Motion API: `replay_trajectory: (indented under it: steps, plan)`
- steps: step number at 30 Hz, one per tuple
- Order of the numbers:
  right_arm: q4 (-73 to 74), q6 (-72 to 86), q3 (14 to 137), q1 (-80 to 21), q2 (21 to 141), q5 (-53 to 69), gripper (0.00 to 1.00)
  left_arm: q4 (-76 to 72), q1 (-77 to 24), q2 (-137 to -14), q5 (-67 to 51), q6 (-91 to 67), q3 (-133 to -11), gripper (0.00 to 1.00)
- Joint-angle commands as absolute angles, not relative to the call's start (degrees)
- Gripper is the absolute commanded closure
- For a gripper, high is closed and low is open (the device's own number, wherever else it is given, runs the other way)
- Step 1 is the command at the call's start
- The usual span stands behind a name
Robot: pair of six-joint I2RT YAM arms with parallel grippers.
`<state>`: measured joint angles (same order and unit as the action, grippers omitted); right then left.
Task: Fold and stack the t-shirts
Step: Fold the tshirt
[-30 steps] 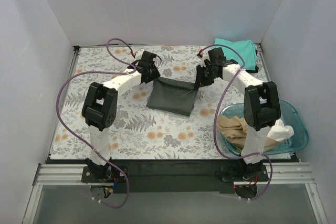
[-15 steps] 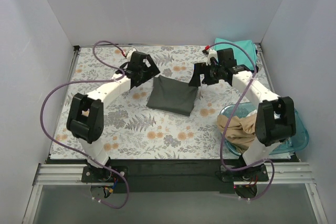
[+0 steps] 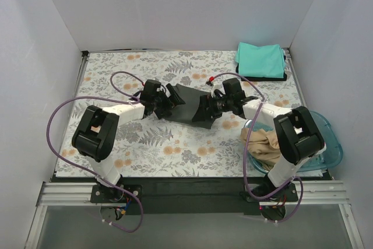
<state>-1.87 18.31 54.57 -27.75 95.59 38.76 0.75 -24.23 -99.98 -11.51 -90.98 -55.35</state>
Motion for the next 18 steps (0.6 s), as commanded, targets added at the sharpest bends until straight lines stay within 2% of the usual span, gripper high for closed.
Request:
replay_trajectory:
  steps: [1,11,18]
  plan:
    - [-5.7,19.8,51.1,-27.0,98.5,37.7,0.02,-2.2,-24.4,-97.1,-14.2,-92.7,-51.2,0.06]
    - [-6.0,18.9,43.5,-23.7,96.9,35.0,0.02,-2.0,-24.5,-89.1,-11.8,-94.8,-37.9,0.06]
    - [-0.1,14.7,48.2,-23.5,87.1,32.9,0.02,5.0,-25.1,-74.8,-8.5,-93.7,-36.5,0.06]
